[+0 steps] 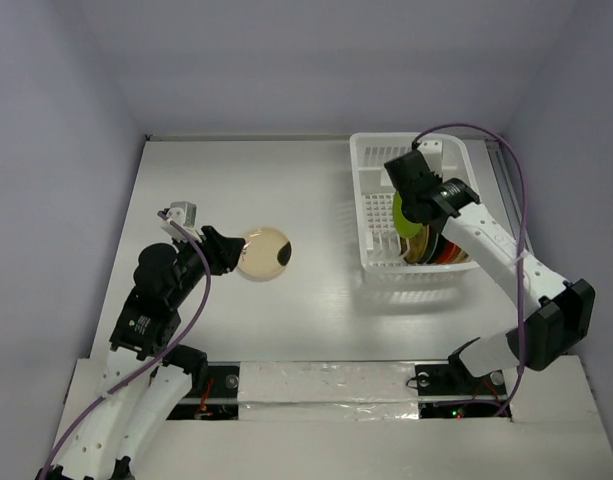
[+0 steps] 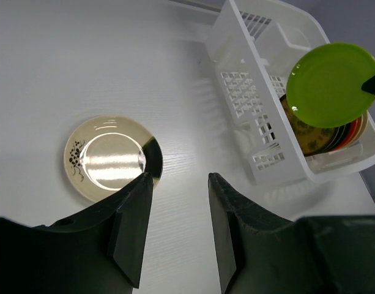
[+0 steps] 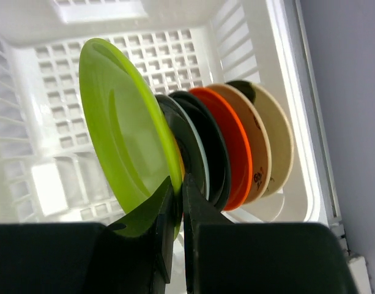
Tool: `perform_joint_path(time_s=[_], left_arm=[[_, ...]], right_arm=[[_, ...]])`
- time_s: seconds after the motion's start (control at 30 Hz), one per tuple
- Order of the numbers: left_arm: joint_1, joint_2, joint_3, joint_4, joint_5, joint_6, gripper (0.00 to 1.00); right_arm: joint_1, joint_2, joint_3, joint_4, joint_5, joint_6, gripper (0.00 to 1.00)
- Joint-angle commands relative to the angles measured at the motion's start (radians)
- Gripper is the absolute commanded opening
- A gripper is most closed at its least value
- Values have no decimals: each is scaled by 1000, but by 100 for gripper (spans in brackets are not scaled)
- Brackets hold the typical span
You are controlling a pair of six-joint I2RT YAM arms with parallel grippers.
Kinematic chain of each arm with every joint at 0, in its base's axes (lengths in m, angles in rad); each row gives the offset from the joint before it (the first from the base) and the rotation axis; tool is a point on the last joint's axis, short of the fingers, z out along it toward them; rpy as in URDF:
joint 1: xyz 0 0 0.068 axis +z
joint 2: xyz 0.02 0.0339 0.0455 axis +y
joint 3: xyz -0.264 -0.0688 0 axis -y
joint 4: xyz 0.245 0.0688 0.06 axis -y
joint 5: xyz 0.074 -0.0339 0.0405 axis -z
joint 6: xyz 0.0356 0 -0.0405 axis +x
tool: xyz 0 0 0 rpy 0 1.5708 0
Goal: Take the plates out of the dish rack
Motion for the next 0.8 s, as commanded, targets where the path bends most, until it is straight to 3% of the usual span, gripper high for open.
perform_joint_path(time_s=[0.0,0.2,0.3,0.37,0.47,0.53,0.6,0.63,0.77], left_arm=[[-3,-7,18,44,13,2,38],[-3,-4,16,47,13,2,37],[-3,-3,16,46,10,2,28],[-3,-1,16,46,4,2,12],[-3,-4,16,38,-18,0,2],[-3,-4,18,36,-24,-3,3],[-3,-6,21,36,-24,-3,12],[-3,-6,21,35,-21,-3,21],[-3,-6,19,38,-15,-2,33]], right_arm=[[51,-126,109,33,32,-15,0],[163,-167,80,282,-267,1,0],[236,-75,65,424,-421,58,0],[267,14,60,537,-551,107,0],[298,146,94,621,-628,156,0],[318,212,127,629,-625,168,0],[330,301,155,653,-642,187,0],[330,329,160,662,-656,198,0],[330,418,142,736,-714,251,0]])
